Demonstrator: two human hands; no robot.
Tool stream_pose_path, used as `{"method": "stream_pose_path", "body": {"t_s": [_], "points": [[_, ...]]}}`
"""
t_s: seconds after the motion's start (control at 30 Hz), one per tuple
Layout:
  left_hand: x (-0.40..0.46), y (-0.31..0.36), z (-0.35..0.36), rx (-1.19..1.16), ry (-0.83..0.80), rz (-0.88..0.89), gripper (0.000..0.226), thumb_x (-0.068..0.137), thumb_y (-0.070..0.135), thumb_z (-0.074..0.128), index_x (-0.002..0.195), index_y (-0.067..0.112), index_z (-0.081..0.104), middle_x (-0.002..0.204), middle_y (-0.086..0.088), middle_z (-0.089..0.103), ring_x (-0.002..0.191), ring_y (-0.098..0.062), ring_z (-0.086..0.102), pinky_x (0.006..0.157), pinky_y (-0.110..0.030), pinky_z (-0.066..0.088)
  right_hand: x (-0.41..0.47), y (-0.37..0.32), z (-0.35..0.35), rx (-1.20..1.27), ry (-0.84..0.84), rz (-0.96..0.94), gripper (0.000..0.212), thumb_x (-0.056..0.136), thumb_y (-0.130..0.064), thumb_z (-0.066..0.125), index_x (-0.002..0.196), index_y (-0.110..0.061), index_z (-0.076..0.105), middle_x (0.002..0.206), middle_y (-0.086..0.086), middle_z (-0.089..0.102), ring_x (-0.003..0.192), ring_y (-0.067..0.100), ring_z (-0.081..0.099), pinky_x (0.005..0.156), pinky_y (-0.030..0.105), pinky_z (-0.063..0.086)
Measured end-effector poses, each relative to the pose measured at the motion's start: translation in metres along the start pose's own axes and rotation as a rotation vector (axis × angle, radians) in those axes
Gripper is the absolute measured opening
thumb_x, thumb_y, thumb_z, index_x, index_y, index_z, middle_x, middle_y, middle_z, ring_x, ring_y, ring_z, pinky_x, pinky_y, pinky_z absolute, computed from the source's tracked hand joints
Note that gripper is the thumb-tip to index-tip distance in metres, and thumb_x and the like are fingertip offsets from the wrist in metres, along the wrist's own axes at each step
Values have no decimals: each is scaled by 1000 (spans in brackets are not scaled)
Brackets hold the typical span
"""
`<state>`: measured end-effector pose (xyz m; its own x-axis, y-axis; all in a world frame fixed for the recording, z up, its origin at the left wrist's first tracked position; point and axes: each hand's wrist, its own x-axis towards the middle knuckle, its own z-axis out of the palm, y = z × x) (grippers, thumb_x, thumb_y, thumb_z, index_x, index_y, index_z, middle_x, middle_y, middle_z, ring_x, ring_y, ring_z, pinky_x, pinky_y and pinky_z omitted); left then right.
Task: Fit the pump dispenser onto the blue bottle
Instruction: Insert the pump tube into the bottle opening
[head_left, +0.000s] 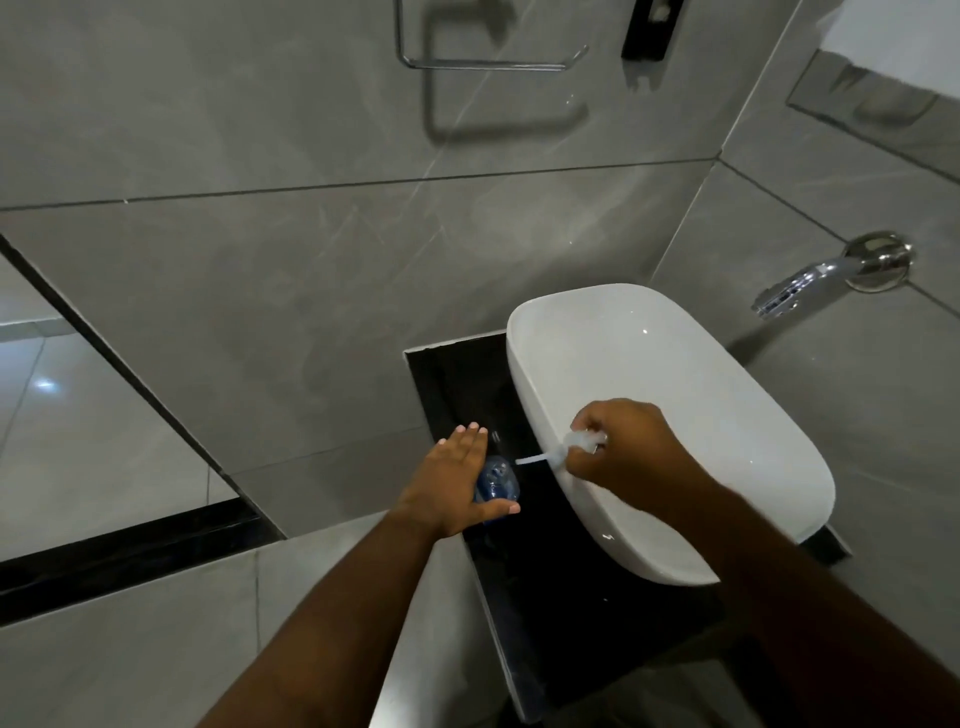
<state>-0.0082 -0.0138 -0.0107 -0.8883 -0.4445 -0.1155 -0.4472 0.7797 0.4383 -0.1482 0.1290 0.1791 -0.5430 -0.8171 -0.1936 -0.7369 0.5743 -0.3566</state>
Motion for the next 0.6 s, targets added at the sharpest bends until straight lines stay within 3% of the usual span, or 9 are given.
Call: {"method": "stream_pose_path", "body": {"t_s": [0.1, 0.23, 0.33, 0.43, 0.6], "points": [[2, 0, 0, 39, 22, 24, 114, 76, 83, 43, 153, 12, -1, 164, -9, 0, 149, -22, -4, 114, -32, -7, 6, -14, -9, -73, -51, -18, 24, 81, -20, 65, 101, -9, 65, 99, 9, 65, 94, 29, 61, 90, 41, 54], [2, -2, 1, 77, 24, 48, 115, 75, 86, 37, 153, 12, -3, 164, -9, -3, 149, -21, -6, 116, -33, -6, 11, -22, 2, -60, -75, -155, 22, 82, -18, 66, 100, -6, 65, 97, 11, 63, 91, 25, 59, 83, 33, 51], [2, -3, 0, 94, 26, 62, 114, 75, 86, 35, 153, 12, -4, 163, -9, -4, 149, -21, -8, 118, -35, -5, 19, -28, 10, -106, -73, -197, 11, 81, -15, 64, 87, -6, 62, 89, 10, 59, 85, 24, 58, 77, 31, 50], [2, -4, 0, 79, 27, 62, 114, 75, 87, 32, 153, 12, -5, 163, -8, -5, 149, -21, -9, 117, -35, -6, 29, -35, 20, -131, -114, -282, 20, 80, -14, 65, 95, -3, 63, 94, 12, 60, 88, 26, 58, 83, 35, 52], [0, -5, 2, 57, 38, 54, 113, 76, 87, 33, 153, 14, -6, 163, -7, -6, 149, -20, -9, 117, -34, -6, 38, -41, 12, -202, -129, -282, 23, 78, -18, 68, 97, -6, 62, 86, 5, 50, 81, 20, 51, 73, 29, 47]]}}
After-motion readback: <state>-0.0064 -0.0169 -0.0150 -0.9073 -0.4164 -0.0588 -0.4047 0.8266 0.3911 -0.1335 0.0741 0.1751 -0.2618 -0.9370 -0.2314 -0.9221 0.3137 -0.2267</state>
